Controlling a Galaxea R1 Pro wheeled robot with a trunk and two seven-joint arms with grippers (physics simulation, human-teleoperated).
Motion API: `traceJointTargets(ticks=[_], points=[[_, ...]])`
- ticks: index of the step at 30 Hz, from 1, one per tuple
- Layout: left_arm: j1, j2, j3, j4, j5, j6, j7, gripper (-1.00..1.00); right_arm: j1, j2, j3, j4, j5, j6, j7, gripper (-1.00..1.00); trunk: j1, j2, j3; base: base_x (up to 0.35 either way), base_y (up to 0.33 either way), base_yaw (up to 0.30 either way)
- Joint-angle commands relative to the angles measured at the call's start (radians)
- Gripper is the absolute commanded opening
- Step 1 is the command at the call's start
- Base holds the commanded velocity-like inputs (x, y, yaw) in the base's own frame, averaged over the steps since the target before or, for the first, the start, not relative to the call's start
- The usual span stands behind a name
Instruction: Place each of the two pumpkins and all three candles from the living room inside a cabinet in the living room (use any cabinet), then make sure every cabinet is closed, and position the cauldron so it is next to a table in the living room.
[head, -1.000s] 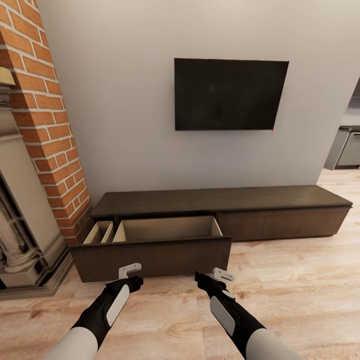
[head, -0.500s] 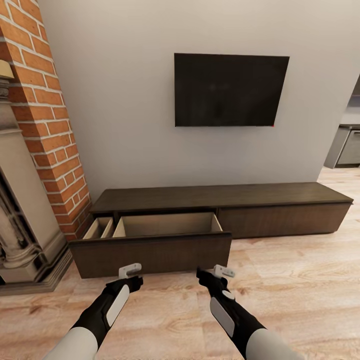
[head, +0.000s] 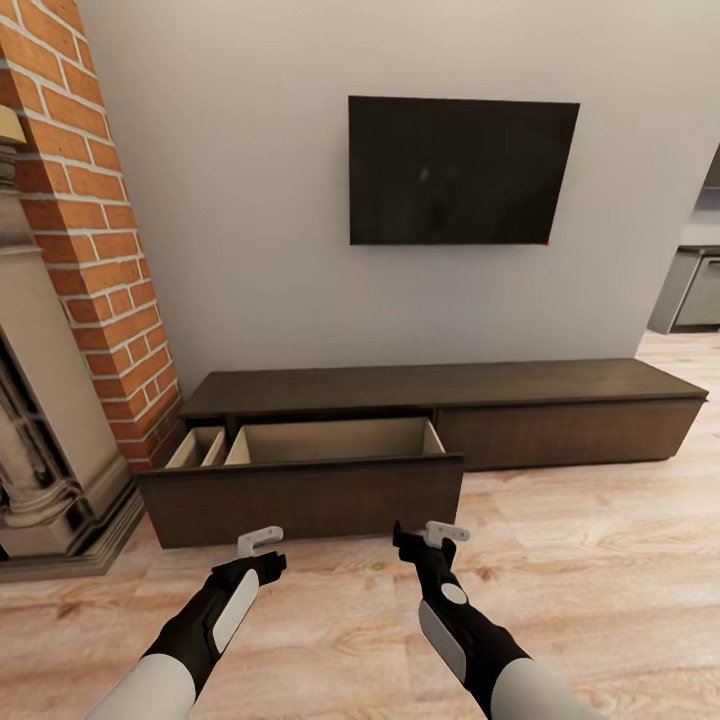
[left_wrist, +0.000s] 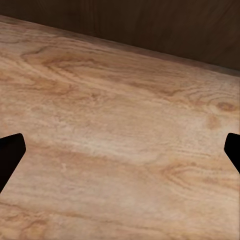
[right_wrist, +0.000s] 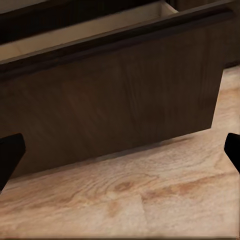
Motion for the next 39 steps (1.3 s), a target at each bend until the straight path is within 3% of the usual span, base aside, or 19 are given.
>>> traceJointTargets(ticks=[1,9,21,25,39], points=[[0.0,0.001,-0.005,-0.002,0.01,0.003,0.009,1.0,-0.001,-0.001,0.008,0.001,-0.01,-0.006,-0.005,1.0,0.004,-0.008,-0.004,0.0,0.0,0.0],[0.0,0.001,-0.005,-0.002,0.01,0.001,0.01,1.0,-0.001,-0.002,0.011,0.005,-0.008,-0.003,0.018,1.0,0.034,-0.064,-0.029,0.0,0.0,0.0],[0.001,0.007,-0.007,-0.003,0.008,-0.089,0.008,1.0,-0.001,-0.003,0.012,0.005,-0.008,0.026,0.026,1.0,0.04,-0.067,-0.076,0.0,0.0,0.0],[0.005,0.006,-0.027,-0.002,0.007,-0.142,0.007,1.0,-0.001,-0.003,0.013,0.005,-0.008,0.027,0.026,1.0,0.042,-0.068,-0.091,0.0,0.0,0.0],[0.008,0.0,-0.031,-0.007,0.01,-0.173,0.006,1.0,-0.001,-0.004,0.013,0.006,-0.01,0.028,0.027,1.0,0.042,-0.068,-0.091,0.0,0.0,0.0]])
